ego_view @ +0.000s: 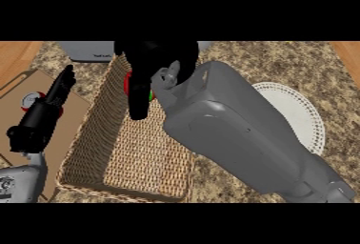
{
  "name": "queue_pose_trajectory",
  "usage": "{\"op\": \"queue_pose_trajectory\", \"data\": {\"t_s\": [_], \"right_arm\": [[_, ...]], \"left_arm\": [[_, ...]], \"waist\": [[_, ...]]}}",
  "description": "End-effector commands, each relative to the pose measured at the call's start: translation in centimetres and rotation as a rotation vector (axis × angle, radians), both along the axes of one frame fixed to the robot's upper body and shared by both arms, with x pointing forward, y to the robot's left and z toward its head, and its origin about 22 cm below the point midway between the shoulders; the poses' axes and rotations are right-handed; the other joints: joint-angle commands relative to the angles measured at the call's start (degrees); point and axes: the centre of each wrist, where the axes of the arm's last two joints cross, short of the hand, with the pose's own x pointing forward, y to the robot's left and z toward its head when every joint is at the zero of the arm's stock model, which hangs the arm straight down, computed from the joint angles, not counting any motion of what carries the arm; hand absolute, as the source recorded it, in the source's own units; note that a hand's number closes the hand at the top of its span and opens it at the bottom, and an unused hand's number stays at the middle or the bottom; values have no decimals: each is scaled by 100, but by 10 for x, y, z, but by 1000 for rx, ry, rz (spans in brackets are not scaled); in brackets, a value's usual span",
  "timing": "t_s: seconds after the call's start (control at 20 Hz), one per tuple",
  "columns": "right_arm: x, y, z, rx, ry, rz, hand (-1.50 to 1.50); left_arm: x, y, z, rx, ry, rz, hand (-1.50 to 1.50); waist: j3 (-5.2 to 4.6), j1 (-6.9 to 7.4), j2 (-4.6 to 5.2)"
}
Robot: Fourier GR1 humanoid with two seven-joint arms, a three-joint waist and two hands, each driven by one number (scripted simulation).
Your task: Pick the tomato from the placemat and place it in the basket
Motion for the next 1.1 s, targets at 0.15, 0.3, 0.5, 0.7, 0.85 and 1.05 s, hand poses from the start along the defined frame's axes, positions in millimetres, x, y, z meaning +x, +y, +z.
{"op": "queue_pose_trajectory", "data": {"t_s": [0.15,0.3,0.5,0.7,0.85,1.05], "right_arm": [[-4,-1,3,59,86,-21,-150],[-9,-5,4,233,29,-44,-150],[4,-27,18,517,-21,-188,-150],[9,-45,35,674,-83,-344,-150],[24,-90,7,726,-141,-443,-150],[19,-141,21,813,-194,-525,-150]], "left_arm": [[-5,10,9,-17,0,-12,0],[8,-1,-2,-1,-7,3,0],[3,-4,4,1,1,-6,0],[-9,7,-3,-4,2,-7,0],[-2,5,-7,6,10,11,0],[0,10,7,5,-1,9,0]], "waist": [[1,23,4],[0,-11,19],[4,19,13],[2,-1,-12],[7,-98,18],[8,-92,-4]]}}
